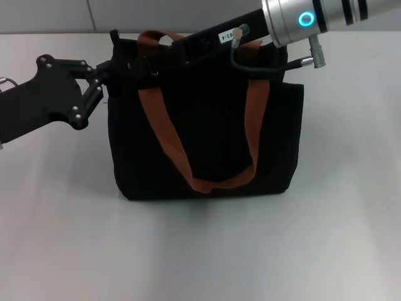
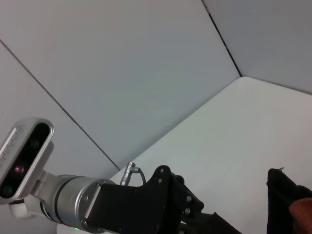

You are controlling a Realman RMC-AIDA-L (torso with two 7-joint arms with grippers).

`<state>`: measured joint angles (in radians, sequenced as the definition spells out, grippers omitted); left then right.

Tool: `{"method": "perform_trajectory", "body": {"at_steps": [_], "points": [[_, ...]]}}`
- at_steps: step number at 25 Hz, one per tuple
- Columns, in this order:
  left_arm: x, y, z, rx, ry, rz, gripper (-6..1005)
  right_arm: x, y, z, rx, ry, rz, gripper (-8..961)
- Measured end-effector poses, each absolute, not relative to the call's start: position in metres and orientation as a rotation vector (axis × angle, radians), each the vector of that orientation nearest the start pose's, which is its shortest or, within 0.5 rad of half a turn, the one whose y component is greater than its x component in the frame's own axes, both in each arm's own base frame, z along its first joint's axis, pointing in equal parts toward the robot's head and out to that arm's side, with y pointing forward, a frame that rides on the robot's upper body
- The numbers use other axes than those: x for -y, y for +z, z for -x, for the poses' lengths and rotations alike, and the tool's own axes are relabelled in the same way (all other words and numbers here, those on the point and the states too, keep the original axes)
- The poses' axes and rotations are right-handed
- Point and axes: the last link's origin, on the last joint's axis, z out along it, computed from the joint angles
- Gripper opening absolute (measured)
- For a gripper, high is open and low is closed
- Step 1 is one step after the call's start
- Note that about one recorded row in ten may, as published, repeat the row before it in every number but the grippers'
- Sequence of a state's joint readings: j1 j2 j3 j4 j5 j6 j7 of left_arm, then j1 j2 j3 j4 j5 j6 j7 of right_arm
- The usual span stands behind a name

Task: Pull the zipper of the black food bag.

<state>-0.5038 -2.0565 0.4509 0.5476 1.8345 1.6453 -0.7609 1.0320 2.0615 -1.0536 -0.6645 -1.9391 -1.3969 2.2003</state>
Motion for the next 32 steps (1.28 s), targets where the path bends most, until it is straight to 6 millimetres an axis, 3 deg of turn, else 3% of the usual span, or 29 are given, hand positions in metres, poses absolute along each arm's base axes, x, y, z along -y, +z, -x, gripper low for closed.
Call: {"method": "perform_trajectory", "body": {"at_steps": [32], "points": [[-0.328,0.037,0.270,-0.016,-0.853,2.371,21,-0.408,-0.040,-0.049,-1.079,0.424,3.005,428]]}}
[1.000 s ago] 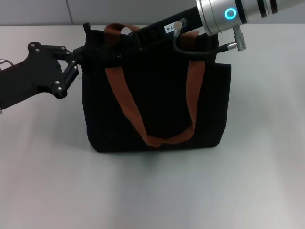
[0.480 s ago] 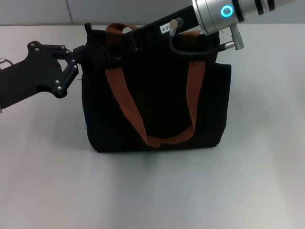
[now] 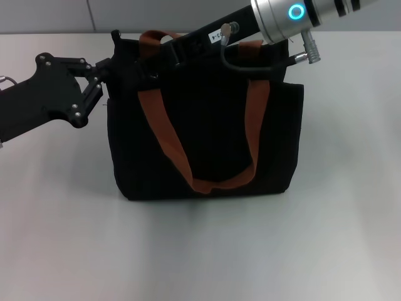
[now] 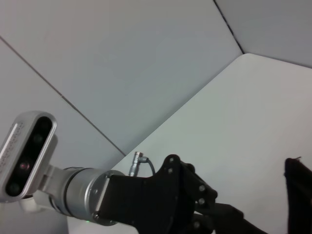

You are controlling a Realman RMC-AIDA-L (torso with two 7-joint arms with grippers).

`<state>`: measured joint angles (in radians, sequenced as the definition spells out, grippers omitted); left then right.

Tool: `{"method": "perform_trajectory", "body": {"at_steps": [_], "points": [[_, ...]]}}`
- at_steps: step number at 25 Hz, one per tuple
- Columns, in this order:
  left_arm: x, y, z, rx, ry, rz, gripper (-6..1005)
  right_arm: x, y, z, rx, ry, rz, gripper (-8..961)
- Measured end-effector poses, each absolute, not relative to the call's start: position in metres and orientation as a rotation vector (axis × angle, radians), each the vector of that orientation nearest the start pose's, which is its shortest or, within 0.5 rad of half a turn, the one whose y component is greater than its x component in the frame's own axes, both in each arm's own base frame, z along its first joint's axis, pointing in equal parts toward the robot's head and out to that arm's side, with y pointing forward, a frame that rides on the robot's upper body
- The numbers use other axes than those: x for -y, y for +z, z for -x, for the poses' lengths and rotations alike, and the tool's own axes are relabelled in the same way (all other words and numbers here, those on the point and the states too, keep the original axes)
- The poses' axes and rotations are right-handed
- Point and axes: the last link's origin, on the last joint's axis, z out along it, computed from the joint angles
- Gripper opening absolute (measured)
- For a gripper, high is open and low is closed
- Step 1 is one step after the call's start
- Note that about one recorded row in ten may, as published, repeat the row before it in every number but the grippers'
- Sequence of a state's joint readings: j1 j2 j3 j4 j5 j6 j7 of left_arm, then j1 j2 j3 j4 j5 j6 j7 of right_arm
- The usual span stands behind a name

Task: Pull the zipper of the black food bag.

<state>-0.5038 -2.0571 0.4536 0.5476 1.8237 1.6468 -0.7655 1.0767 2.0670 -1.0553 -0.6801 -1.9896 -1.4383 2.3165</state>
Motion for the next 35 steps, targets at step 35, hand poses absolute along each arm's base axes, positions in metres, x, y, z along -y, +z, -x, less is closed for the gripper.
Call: {"method": "perform_trajectory", "body": {"at_steps": [35], "points": [[-0.327,0.036,0.271,-0.013,-0.859,2.370,21,-0.401,-0.028,-0.056,-1.171,0.459,3.002,410]]}}
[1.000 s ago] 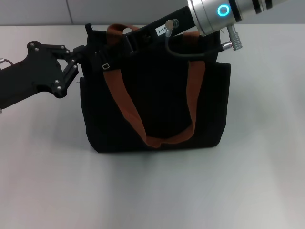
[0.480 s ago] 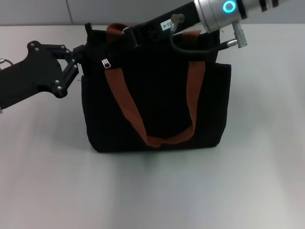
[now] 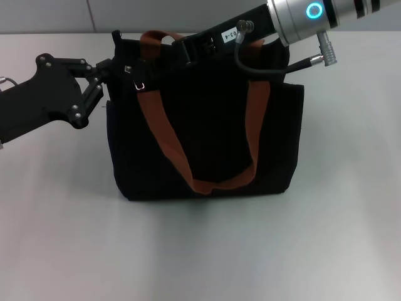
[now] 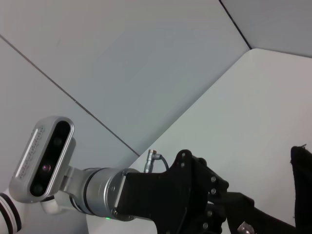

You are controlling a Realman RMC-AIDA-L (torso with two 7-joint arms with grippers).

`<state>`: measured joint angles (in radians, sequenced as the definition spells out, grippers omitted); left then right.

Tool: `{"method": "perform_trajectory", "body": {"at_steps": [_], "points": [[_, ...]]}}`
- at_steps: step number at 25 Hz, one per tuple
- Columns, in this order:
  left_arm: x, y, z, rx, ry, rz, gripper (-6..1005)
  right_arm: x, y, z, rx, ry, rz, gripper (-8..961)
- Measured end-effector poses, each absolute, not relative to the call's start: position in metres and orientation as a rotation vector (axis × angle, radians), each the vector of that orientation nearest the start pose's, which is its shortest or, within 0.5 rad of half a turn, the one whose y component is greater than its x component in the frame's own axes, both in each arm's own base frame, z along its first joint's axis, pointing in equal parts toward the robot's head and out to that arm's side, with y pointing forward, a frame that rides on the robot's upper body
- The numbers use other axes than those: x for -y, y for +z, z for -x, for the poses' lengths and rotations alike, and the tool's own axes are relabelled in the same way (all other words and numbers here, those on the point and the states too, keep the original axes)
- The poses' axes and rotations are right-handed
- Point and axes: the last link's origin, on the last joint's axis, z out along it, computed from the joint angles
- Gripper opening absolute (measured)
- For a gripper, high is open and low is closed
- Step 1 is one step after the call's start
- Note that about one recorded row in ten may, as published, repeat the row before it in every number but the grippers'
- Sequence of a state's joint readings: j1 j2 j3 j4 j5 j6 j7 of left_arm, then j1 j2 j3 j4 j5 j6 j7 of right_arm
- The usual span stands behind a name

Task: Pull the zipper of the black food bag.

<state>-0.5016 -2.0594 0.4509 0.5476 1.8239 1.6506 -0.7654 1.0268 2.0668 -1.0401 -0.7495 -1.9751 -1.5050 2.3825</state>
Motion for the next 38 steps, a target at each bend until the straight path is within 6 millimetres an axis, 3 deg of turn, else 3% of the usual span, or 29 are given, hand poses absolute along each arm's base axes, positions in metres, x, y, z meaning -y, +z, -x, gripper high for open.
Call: {"method": "perform_trajectory", "body": {"at_steps": [6,18,38], "points": [[-0.327,0.037,0.270,-0.010,-0.862,2.371,21,-0.400,-0.032,-0.055,-1.176,0.450,3.005,410],[-0.328,0.038,0.270,-0.010,-0.860,2.369,21,-0.399,-0.018,-0.050,-1.159,0.485,3.012,411],[-0.326,0.039,0.267,-0.027,-0.893,2.371,20,-0.402,-0.033,-0.060,-1.192,0.432,2.967,411]]}}
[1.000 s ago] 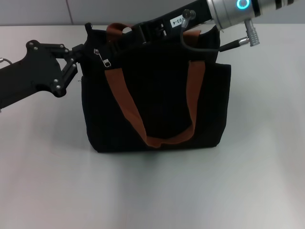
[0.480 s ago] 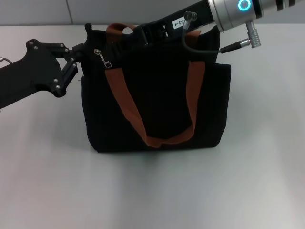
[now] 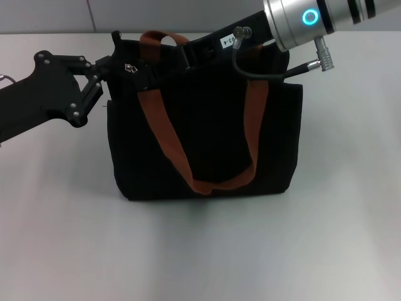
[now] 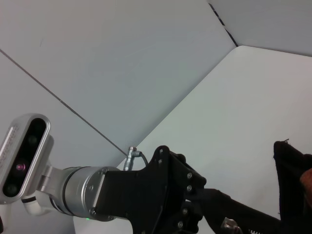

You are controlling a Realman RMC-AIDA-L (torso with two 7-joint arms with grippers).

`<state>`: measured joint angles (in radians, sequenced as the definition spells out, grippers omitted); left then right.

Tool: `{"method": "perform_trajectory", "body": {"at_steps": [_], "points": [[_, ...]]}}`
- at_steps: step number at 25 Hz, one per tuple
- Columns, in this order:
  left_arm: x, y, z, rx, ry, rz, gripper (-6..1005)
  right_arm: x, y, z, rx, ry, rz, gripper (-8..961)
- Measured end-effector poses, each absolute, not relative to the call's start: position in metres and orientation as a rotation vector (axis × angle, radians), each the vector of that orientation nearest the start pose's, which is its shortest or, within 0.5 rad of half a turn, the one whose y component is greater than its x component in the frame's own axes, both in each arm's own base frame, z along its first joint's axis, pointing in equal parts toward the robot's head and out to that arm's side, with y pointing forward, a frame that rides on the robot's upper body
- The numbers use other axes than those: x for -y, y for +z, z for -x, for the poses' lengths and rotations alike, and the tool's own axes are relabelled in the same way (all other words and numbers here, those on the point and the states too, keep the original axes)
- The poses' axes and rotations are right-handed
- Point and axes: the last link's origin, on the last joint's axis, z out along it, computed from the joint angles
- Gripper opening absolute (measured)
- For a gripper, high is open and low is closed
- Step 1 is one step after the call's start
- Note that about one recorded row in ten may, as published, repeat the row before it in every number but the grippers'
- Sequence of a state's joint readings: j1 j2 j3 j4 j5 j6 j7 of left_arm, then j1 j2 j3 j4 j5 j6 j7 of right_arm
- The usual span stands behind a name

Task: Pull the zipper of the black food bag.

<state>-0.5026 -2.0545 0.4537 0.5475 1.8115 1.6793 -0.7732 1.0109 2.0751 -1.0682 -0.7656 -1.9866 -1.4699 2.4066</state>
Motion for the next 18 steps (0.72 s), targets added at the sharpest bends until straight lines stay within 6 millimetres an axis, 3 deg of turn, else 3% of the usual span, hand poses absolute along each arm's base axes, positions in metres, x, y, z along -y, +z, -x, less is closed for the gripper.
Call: {"method": "perform_trajectory", "body": {"at_steps": [18], "points": [[-0.3292,0.0406,0.2617,-0.040,-0.909,2.377,21,-0.4039,-0.0418,-0.0538,-1.134,0.404,2.962,410]]}}
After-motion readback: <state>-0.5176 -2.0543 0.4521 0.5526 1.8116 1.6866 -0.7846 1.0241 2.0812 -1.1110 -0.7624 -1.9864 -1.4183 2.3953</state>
